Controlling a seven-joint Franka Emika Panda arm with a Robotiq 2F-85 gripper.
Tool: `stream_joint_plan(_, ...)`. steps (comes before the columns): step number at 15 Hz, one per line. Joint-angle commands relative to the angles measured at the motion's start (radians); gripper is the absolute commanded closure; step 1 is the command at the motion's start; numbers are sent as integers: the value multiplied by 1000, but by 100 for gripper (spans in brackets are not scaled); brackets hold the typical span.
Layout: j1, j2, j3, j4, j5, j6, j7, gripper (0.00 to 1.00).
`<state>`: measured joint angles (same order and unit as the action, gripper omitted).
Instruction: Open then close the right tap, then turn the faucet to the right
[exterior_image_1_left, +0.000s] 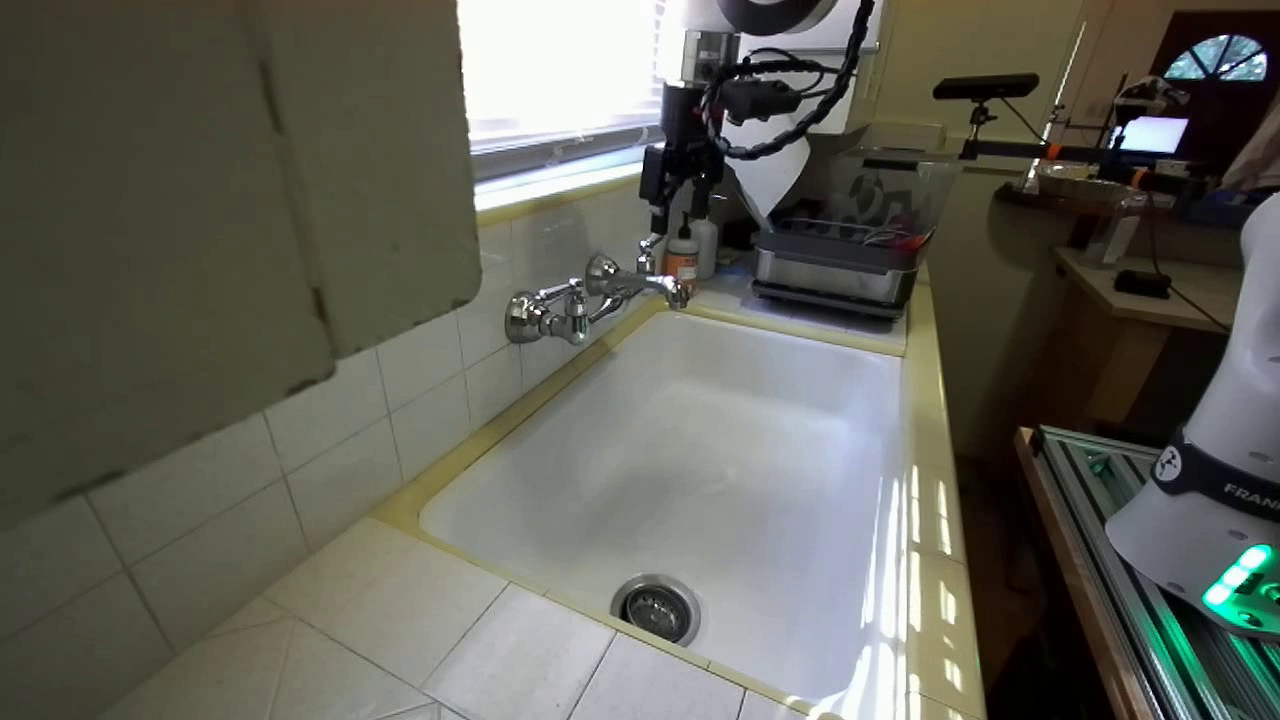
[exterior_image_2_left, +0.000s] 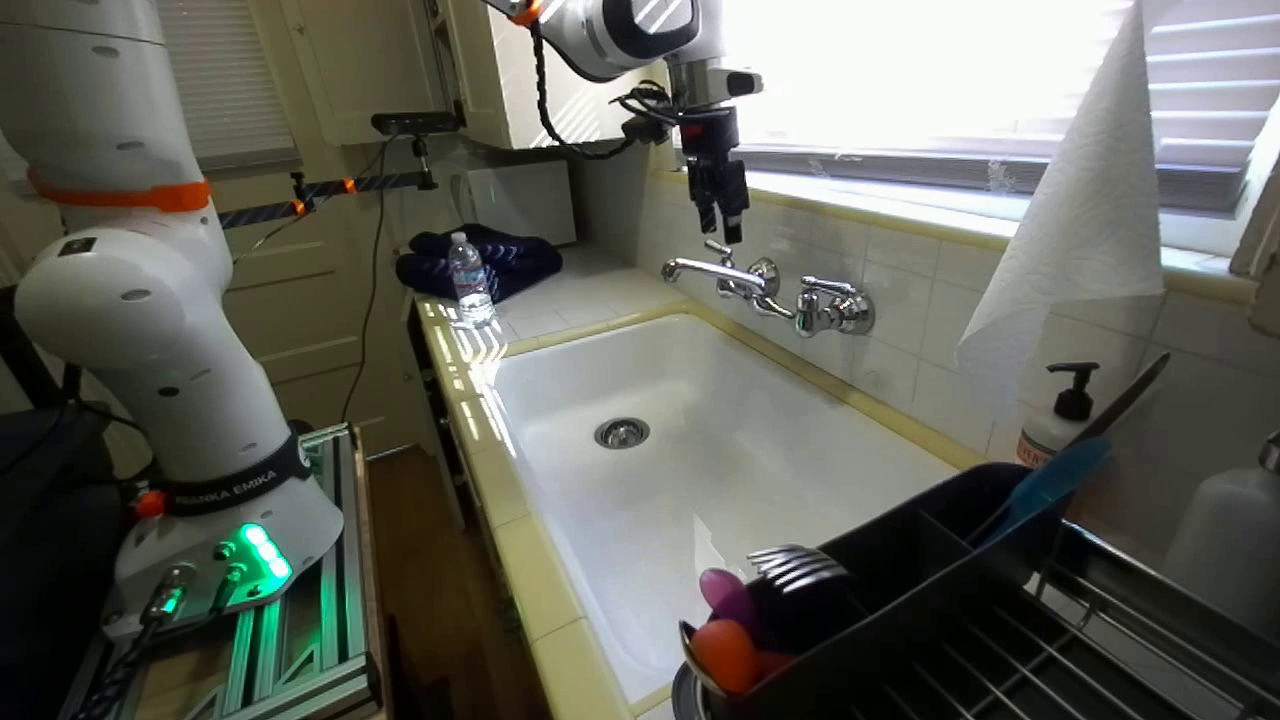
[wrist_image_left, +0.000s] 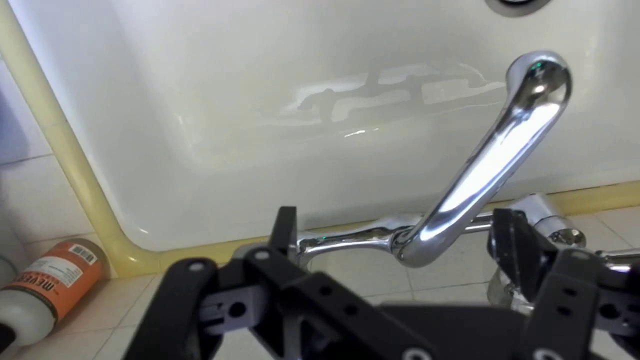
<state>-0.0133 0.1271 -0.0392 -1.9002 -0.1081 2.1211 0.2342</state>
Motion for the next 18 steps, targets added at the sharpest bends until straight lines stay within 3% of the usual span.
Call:
stream_joint_plan(1,29,10,11,-15,-6,-25,128,0)
stream_joint_plan(8,69,48,20,-20,-3,-80,306,0)
stream_joint_plan(18,66,36,7,-47,-7,-96,348,0)
